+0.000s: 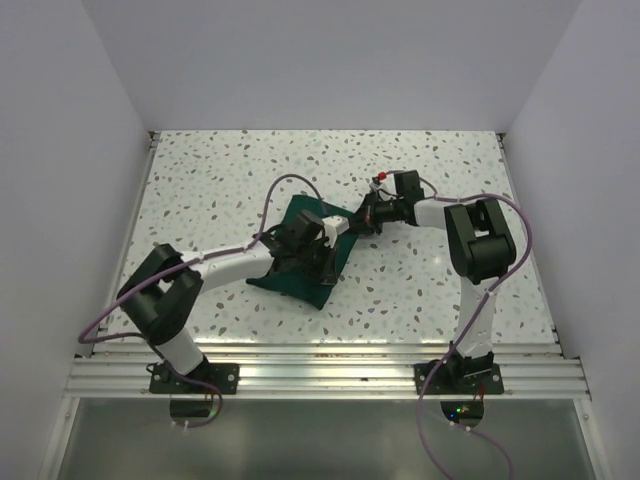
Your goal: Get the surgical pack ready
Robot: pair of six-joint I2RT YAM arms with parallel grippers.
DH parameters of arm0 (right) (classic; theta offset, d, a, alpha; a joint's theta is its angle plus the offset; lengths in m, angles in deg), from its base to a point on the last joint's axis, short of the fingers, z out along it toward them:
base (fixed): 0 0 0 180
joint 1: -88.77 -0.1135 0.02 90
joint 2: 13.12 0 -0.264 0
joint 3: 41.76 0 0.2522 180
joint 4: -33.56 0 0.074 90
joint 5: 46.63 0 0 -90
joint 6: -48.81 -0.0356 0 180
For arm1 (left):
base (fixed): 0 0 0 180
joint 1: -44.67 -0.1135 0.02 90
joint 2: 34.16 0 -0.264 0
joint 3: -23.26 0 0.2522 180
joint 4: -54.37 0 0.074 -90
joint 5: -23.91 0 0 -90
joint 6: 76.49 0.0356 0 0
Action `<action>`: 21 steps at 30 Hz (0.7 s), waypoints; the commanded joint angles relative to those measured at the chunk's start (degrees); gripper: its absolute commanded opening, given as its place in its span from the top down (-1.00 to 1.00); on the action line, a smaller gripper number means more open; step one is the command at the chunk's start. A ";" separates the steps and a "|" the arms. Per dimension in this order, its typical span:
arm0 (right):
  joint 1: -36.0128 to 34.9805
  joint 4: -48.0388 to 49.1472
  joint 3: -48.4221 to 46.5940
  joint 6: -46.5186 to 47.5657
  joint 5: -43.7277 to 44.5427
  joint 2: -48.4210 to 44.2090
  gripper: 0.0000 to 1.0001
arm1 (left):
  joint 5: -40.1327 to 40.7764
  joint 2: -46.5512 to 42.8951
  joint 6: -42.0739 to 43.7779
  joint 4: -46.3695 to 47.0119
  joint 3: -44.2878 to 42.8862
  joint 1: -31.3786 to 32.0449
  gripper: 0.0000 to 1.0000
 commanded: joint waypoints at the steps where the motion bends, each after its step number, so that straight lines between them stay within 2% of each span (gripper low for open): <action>1: 2.22 2.15 1.81 1.04 1.94 0.21 1.00 | 4.22 -6.38 1.80 -6.82 2.98 0.31 0.92; 5: 2.49 2.41 3.31 0.08 1.59 -2.16 1.00 | 5.12 -17.09 1.10 -11.31 3.95 0.40 0.87; 8: 2.22 4.25 3.92 -2.56 0.53 -4.09 1.00 | 5.03 -21.24 0.57 -12.90 4.83 0.23 0.82; 11: 1.96 2.86 2.96 -2.48 0.09 -5.59 1.00 | 4.86 -22.31 -0.22 -12.90 5.62 -0.21 0.81; 15: 1.87 1.89 1.20 -2.39 -0.17 -5.25 1.00 | 2.05 -22.13 -1.45 -8.00 9.22 -0.30 0.84; 21: 2.05 1.10 -0.03 -1.60 -0.26 -3.05 1.00 | -1.03 -20.11 -4.70 0.53 19.57 -1.36 0.91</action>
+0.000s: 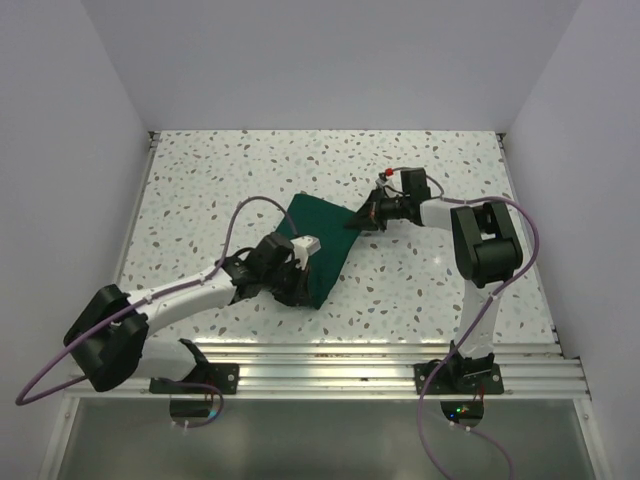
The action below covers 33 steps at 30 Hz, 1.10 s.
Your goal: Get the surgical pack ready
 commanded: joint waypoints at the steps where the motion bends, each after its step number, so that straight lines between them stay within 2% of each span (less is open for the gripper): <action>1: 0.28 -1.46 -1.82 0.82 0.24 0.03 1.00 | -2.19 1.46 -2.76 7.02 4.69 -1.55 0.92; 10: 0.45 -3.05 3.01 3.03 1.39 -1.19 1.00 | 1.50 5.33 -2.94 2.89 4.78 -3.93 0.95; 18: 0.37 -4.89 2.66 3.29 2.44 -1.72 1.00 | 3.51 17.19 0.66 0.43 -5.93 -6.30 0.99; 27: 0.37 -6.21 3.45 4.26 3.41 -1.98 1.00 | 6.67 25.71 6.64 -4.84 -17.44 -14.99 0.96; 33: 0.45 -15.69 -0.93 10.05 8.75 -6.02 1.00 | 8.52 22.40 8.57 -8.36 -19.92 -17.73 0.85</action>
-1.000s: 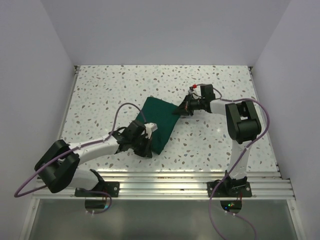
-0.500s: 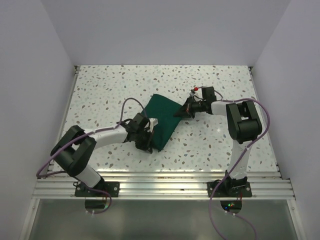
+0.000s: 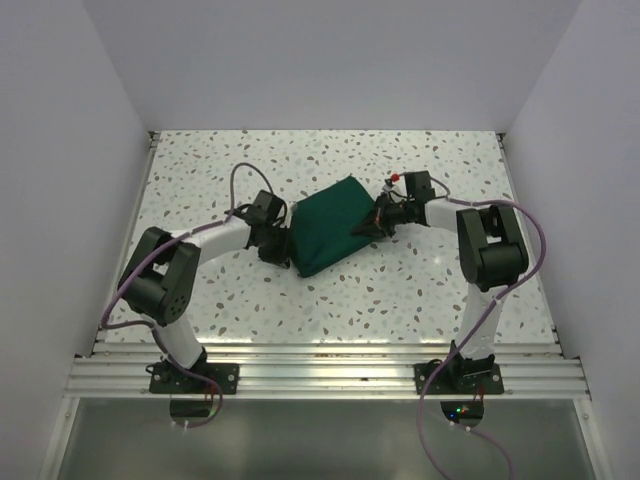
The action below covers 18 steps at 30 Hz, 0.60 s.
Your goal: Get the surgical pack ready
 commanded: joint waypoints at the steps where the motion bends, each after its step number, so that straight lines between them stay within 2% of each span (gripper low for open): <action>1: -0.51 -12.84 -3.78 7.18 5.79 -6.09 1.00 | 3.63 -4.06 3.22 -1.06 -1.69 -0.90 0.83; 6: -0.51 -25.87 -10.63 13.00 11.33 -11.72 1.00 | 1.35 -16.51 1.65 -4.49 3.75 -0.99 0.74; 11: -0.51 -39.50 -13.63 21.70 26.78 -20.67 1.00 | 1.87 -26.82 -2.04 -8.26 7.37 -1.16 0.68; 14: -0.51 -44.08 -12.24 24.52 34.35 -24.54 0.93 | 3.45 -31.66 -5.56 -8.01 6.76 -1.51 0.53; 15: -0.60 -44.52 -11.01 24.61 35.58 -25.52 0.67 | 3.54 -33.23 -7.57 -6.87 6.49 -1.60 0.47; 17: -0.60 -44.52 -6.63 23.91 37.44 -28.50 0.32 | 2.85 -34.30 -9.07 -5.11 5.88 -1.86 0.29; 18: -0.60 -43.83 -5.12 23.38 37.44 -29.38 -0.18 | 2.75 -34.74 -9.86 -3.54 5.53 -1.87 0.18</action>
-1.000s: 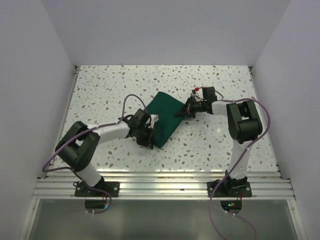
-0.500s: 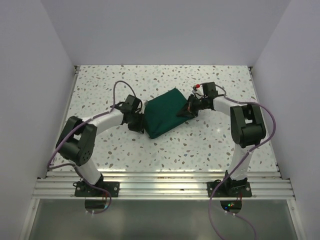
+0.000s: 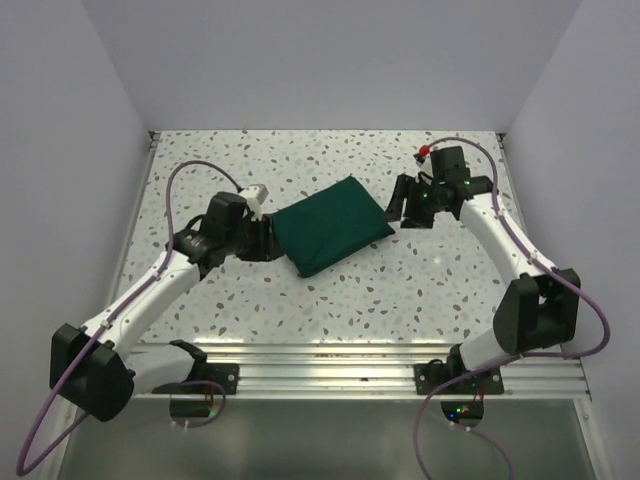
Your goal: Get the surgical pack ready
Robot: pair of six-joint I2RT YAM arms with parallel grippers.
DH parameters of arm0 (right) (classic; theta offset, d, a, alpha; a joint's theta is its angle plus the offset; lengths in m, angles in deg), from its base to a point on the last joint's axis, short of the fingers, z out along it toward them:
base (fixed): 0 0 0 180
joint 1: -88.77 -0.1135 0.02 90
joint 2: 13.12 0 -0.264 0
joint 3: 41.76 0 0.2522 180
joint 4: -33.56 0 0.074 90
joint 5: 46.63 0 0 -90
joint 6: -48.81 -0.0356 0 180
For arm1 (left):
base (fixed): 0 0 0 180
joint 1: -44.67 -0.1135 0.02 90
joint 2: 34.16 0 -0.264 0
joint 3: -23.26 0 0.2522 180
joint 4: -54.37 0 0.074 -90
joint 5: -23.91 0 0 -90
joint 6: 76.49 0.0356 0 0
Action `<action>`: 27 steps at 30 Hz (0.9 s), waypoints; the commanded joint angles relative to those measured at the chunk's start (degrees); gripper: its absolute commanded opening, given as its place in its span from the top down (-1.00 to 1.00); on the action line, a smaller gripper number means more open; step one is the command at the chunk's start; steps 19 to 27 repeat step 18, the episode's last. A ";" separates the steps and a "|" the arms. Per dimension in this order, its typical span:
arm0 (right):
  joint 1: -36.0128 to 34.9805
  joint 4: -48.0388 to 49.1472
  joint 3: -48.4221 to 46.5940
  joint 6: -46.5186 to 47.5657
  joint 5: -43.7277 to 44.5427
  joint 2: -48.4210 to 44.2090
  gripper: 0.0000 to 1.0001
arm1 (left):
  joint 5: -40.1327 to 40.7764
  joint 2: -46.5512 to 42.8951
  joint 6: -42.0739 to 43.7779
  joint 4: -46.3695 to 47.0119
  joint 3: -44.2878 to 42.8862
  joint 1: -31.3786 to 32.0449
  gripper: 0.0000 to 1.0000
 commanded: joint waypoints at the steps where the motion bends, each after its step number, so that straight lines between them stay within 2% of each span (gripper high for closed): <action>1: -0.09 -5.40 5.79 2.48 6.82 -3.51 -0.44 | 0.22 -1.46 -4.65 3.56 -1.71 -0.77 -0.08; 2: -0.27 -4.26 8.24 2.31 6.73 -4.91 -0.97 | 0.13 -1.02 -4.65 3.47 -2.24 -1.21 -0.18; 6: -0.44 -1.54 13.35 2.22 5.94 -7.55 -0.97 | 0.30 -1.89 -6.31 5.74 -2.16 -2.62 -0.36; 7: -0.44 -1.09 14.32 2.13 5.24 -7.91 -0.97 | 0.22 -2.50 -7.10 6.28 -1.02 -3.05 -0.48; 8: -0.53 -0.57 16.51 1.61 5.24 -8.35 -0.98 | 0.13 -2.95 -7.81 6.72 -0.32 -3.58 -0.99; 14: -0.88 9.27 28.19 -3.76 0.76 -14.41 -0.97 | 1.36 -7.60 -11.59 11.73 4.43 -4.20 -1.00; 17: -1.24 15.86 32.94 -5.25 -0.65 -16.61 -0.98 | -0.04 -11.11 -15.54 17.60 9.96 -4.29 -1.00; 18: -1.24 18.31 34.70 -6.56 -1.35 -17.75 -0.98 | -0.92 -12.08 -17.90 22.76 11.89 -4.38 -1.00; 27: -1.24 18.31 34.70 -6.56 -1.35 -17.75 -0.98 | -0.92 -12.08 -17.90 22.76 11.89 -4.38 -1.00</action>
